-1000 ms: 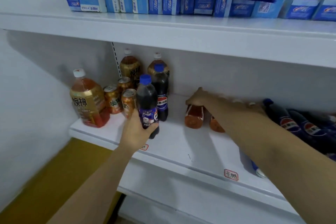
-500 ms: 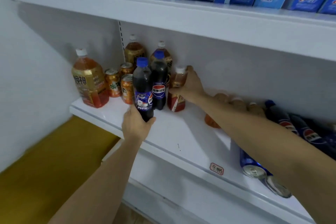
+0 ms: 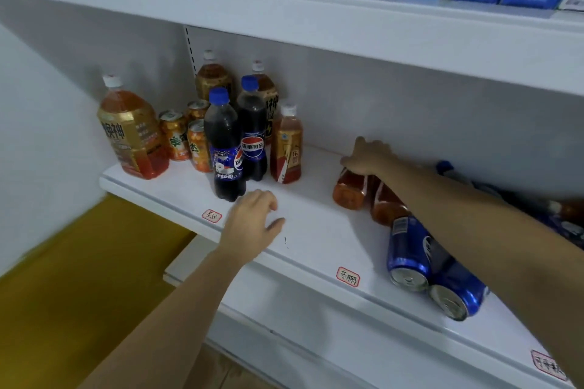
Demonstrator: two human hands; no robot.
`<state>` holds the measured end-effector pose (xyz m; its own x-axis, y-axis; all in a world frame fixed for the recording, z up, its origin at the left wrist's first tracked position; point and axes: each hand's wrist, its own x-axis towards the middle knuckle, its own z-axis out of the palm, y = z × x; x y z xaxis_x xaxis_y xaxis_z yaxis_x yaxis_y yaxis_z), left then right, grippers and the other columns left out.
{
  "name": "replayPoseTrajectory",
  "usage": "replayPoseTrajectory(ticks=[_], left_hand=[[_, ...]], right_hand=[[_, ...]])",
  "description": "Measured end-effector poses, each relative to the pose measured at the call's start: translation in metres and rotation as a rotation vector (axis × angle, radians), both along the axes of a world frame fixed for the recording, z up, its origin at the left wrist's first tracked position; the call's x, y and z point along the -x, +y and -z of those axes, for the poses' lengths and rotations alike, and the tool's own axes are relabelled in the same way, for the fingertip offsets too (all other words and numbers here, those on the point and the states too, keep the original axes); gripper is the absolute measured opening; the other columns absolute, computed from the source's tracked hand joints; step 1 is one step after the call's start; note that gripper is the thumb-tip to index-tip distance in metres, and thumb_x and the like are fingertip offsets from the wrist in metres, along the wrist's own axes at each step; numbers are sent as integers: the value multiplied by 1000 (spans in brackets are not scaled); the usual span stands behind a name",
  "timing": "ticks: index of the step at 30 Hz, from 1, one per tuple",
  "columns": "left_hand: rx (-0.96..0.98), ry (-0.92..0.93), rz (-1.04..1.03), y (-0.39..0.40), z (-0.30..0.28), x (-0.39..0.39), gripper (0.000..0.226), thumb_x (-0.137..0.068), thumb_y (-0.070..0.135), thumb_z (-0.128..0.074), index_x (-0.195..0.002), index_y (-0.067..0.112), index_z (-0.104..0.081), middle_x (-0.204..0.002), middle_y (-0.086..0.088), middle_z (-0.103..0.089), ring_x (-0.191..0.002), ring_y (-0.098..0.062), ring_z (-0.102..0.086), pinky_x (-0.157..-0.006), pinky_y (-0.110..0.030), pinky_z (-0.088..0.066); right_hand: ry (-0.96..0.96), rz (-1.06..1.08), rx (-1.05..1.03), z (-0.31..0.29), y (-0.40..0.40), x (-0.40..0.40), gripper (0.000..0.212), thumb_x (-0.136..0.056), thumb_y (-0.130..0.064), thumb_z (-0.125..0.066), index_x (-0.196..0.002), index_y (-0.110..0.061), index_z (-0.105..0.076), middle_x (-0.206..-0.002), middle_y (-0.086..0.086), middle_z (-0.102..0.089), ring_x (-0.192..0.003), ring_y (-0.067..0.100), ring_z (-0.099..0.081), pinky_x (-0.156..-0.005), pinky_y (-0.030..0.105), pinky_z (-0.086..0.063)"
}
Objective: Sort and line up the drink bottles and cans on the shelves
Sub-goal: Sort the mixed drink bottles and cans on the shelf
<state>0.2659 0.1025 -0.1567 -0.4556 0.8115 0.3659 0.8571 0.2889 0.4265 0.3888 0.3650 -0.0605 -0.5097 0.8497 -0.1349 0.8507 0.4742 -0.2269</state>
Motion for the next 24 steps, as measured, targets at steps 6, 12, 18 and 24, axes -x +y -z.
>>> replayPoseTrajectory(ticks=[6, 12, 18, 24], left_hand=[[242, 75, 91, 39, -1, -8, 43, -99, 43, -50, -137, 24, -55, -134, 5, -50, -129, -18, -45, -108, -42, -36], [284, 134, 103, 43, 4, -4, 50, -100, 43, -43, -147, 26, -47, -149, 9, -43, -140, -13, -38, -112, -42, -29], [428, 154, 134, 44, 5, -4, 62, -101, 44, -23, -160, 25, -24, -168, 7, -19, -155, -10, -15, -125, -51, -11], [512, 146, 133, 46, 1, -9, 60, -107, 42, -22, -163, 25, -10, -171, 8, -4, -157, -9, -1, -127, -52, -3]], right_hand=[[95, 49, 312, 45, 22, 14, 107, -28, -74, -88, -121, -42, -46, -112, 5, -55, -86, 35, -60, -65, 40, -53], [628, -30, 394, 0, -22, 20, 78, -75, -20, -85, -141, -21, -43, -119, 6, -62, -90, 18, -61, -84, 43, -56], [766, -83, 309, 1, -21, 16, 87, -64, -14, -94, -137, -20, -46, -122, -5, -64, -115, 16, -61, -99, 37, -51], [513, -114, 304, -4, -7, 3, 87, -73, -20, -90, -147, -13, -43, -139, 6, -57, -127, 25, -56, -106, 39, -47]])
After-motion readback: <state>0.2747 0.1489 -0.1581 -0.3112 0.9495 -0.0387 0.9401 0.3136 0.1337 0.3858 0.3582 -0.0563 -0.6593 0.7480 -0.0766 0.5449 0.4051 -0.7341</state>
